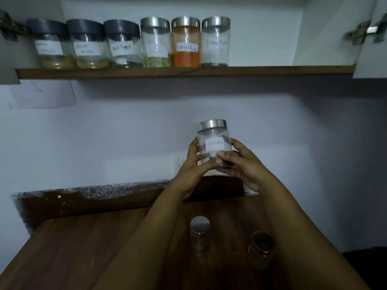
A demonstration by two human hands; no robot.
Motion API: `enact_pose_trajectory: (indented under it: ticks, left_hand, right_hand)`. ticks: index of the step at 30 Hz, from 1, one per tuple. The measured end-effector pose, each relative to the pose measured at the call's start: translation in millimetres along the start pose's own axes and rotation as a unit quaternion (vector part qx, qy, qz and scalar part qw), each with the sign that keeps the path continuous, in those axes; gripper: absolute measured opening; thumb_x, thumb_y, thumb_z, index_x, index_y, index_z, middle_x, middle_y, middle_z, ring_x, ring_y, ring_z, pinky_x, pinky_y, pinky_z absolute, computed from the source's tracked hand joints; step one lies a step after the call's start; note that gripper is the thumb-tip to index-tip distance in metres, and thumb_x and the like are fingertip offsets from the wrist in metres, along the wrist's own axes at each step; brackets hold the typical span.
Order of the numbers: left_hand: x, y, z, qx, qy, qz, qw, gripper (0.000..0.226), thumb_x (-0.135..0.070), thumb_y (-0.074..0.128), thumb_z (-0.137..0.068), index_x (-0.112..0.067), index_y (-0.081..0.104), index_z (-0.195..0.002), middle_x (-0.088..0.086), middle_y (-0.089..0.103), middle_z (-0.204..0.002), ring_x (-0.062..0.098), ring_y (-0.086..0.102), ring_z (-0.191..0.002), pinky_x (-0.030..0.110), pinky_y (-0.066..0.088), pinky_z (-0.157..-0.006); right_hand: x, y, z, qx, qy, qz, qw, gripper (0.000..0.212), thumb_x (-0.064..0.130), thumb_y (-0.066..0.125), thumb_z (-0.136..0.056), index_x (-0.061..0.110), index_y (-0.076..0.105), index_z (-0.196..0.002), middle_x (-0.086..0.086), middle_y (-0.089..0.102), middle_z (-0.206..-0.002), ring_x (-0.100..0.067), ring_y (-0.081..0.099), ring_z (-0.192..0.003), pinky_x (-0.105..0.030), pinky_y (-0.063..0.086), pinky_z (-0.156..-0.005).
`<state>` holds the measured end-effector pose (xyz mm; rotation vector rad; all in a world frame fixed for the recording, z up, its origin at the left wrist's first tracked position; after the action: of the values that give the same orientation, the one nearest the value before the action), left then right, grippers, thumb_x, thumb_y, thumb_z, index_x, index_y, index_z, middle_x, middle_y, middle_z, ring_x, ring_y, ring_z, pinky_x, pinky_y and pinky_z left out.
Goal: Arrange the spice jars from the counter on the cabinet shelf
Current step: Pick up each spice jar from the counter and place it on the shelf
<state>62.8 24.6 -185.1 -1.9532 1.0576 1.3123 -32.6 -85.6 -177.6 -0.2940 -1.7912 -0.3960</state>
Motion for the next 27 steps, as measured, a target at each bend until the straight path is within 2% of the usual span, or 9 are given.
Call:
enact_pose_trajectory:
  ticks: [2, 6, 10, 14, 16, 18, 21, 25, 27]
  left_hand:
    - [-24, 1, -10, -0.017, 0.04, -0.029, 0.999, 0.085, -0.039, 0.078, -0.073, -0.041, 0.029, -0.143, -0.006, 0.047, -0.14, 0.008, 0.05, -0.124, 0.03, 0.051, -0.097]
    - [-70, 8, -30, -0.046, 0.111, -0.025, 0.992, 0.081, -0.033, 0.081, -0.069, -0.035, 0.038, -0.137, -0.013, 0.05, -0.133, 0.004, 0.054, -0.119, 0.023, 0.054, -0.088]
    - [-111, 15, -54, -0.048, 0.161, -0.028, 0.985, 0.08, -0.028, 0.084, -0.07, -0.035, 0.042, -0.137, -0.017, 0.052, -0.133, 0.002, 0.055, -0.12, 0.024, 0.053, -0.091]
    - [-147, 22, -81, -0.04, 0.201, -0.054, 0.977, 0.077, -0.025, 0.085, -0.073, -0.037, 0.044, -0.137, -0.016, 0.056, -0.133, -0.001, 0.055, -0.119, 0.014, 0.053, -0.085]
    - [-161, 27, -94, -0.044, 0.211, -0.058, 0.975, 0.075, -0.023, 0.084, -0.074, -0.035, 0.045, -0.137, -0.008, 0.056, -0.134, 0.002, 0.056, -0.118, 0.017, 0.054, -0.085]
    - [-171, 32, -106, -0.047, 0.229, -0.06, 0.97, 0.072, -0.018, 0.083, -0.075, -0.041, 0.045, -0.132, -0.004, 0.053, -0.135, 0.007, 0.057, -0.119, 0.023, 0.055, -0.09]
    - [-184, 39, -123, -0.05, 0.248, -0.072, 0.965, 0.074, -0.016, 0.083, -0.076, -0.043, 0.043, -0.131, -0.009, 0.05, -0.132, 0.01, 0.056, -0.121, 0.025, 0.053, -0.094]
    - [-198, 51, -142, -0.073, 0.261, -0.114, 0.956, 0.08, -0.025, 0.084, -0.075, -0.032, 0.041, -0.143, -0.005, 0.05, -0.137, 0.009, 0.054, -0.121, 0.026, 0.052, -0.095]
    - [-206, 59, -149, -0.087, 0.279, -0.149, 0.945, 0.084, -0.028, 0.083, -0.076, -0.03, 0.038, -0.145, -0.004, 0.049, -0.14, 0.008, 0.053, -0.121, 0.024, 0.05, -0.095]
  right_hand:
    - [23, -3, 0, -0.016, -0.039, -0.002, 0.999, 0.08, 0.032, 0.085, -0.068, 0.024, 0.047, -0.138, -0.015, 0.067, -0.121, -0.029, 0.067, -0.109, -0.045, 0.053, -0.094]
    - [72, -6, -5, -0.042, -0.102, 0.021, 0.994, 0.075, 0.033, 0.079, -0.071, 0.027, 0.047, -0.138, -0.013, 0.066, -0.121, -0.027, 0.067, -0.109, -0.043, 0.053, -0.094]
    - [124, -15, -14, -0.05, -0.163, 0.073, 0.983, 0.075, 0.034, 0.076, -0.073, 0.023, 0.045, -0.139, -0.005, 0.07, -0.117, -0.018, 0.066, -0.11, -0.034, 0.052, -0.096]
    - [170, -25, -28, -0.032, -0.207, 0.096, 0.973, 0.074, 0.03, 0.08, -0.069, 0.025, 0.048, -0.136, -0.001, 0.071, -0.117, -0.015, 0.066, -0.11, -0.028, 0.054, -0.092]
    - [187, -34, -38, -0.044, -0.216, 0.105, 0.97, 0.079, 0.03, 0.082, -0.064, 0.026, 0.05, -0.135, -0.004, 0.069, -0.117, -0.018, 0.066, -0.11, -0.031, 0.055, -0.092]
    - [202, -44, -46, -0.058, -0.217, 0.123, 0.967, 0.081, 0.026, 0.083, -0.064, 0.025, 0.049, -0.138, -0.01, 0.061, -0.121, -0.022, 0.065, -0.11, -0.033, 0.056, -0.09]
    - [224, -57, -57, -0.056, -0.225, 0.157, 0.96, 0.077, 0.021, 0.083, -0.069, 0.025, 0.048, -0.137, -0.01, 0.056, -0.123, -0.019, 0.065, -0.106, -0.024, 0.057, -0.075]
    - [250, -78, -66, -0.06, -0.233, 0.207, 0.948, 0.087, 0.038, 0.085, -0.058, 0.028, 0.049, -0.137, -0.003, 0.059, -0.121, -0.016, 0.065, -0.108, -0.033, 0.057, -0.088]
    - [262, -87, -70, -0.064, -0.243, 0.23, 0.94, 0.086, 0.035, 0.085, -0.061, 0.028, 0.047, -0.139, 0.0, 0.059, -0.12, -0.012, 0.066, -0.107, -0.03, 0.056, -0.087]
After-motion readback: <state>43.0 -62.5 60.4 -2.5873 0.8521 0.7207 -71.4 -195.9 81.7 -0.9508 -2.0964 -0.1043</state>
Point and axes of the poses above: each hand's wrist, its own z-axis away from the middle knuckle, its own y-axis out of the palm, x = y × z, the point moved 6 cm from there along -z, towards the middle knuckle
